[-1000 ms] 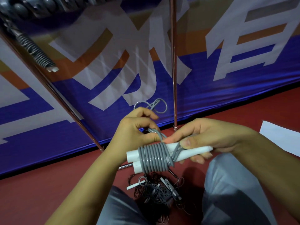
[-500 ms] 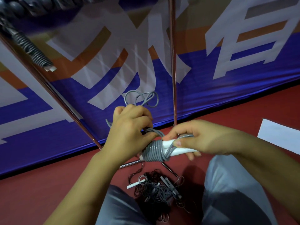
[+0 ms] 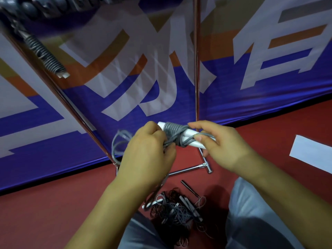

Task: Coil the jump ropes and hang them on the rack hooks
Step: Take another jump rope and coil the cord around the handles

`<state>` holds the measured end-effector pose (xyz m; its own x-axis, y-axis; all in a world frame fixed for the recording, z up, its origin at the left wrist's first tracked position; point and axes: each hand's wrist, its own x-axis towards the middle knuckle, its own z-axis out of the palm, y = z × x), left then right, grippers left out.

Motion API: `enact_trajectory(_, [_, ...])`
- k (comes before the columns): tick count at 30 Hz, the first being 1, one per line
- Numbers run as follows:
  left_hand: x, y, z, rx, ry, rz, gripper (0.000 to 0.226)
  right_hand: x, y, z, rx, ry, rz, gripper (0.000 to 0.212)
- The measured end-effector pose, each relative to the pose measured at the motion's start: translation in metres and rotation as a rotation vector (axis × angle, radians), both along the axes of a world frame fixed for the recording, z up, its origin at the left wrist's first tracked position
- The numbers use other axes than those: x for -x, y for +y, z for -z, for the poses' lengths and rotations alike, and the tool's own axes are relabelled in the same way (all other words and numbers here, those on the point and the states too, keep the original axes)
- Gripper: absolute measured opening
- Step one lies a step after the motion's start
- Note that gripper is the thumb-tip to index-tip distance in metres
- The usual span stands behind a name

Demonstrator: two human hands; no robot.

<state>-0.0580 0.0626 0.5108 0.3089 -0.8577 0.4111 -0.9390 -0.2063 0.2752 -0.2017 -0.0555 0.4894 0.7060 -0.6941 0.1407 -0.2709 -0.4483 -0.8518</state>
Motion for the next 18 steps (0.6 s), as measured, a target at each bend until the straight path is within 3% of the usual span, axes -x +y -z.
enact_trajectory(4, [0.0, 0.0, 0.005, 0.07, 0.013, -0.029, 0.023, -0.002, 0.003, 0.001, 0.02, -0.145, 0.056, 0.037])
enact_trajectory(11, [-0.004, -0.009, 0.016, 0.185, 0.037, -0.151, 0.014, -0.009, -0.005, 0.0, 0.084, -0.165, 0.114, 0.041])
enact_trajectory(13, [-0.007, -0.016, 0.022, 0.217, 0.04, -0.159, 0.017, -0.011, -0.009, 0.004, 0.109, -0.152, 0.119, 0.044])
enact_trajectory(16, [-0.011, -0.02, 0.027, 0.213, 0.196, -0.048, 0.026, -0.013, -0.017, 0.009, 0.142, -0.177, 0.149, 0.041])
enact_trajectory(18, [-0.01, -0.02, 0.026, 0.153, 0.294, -0.01, 0.051, -0.011, -0.025, 0.009, 0.157, -0.2, 0.184, 0.041])
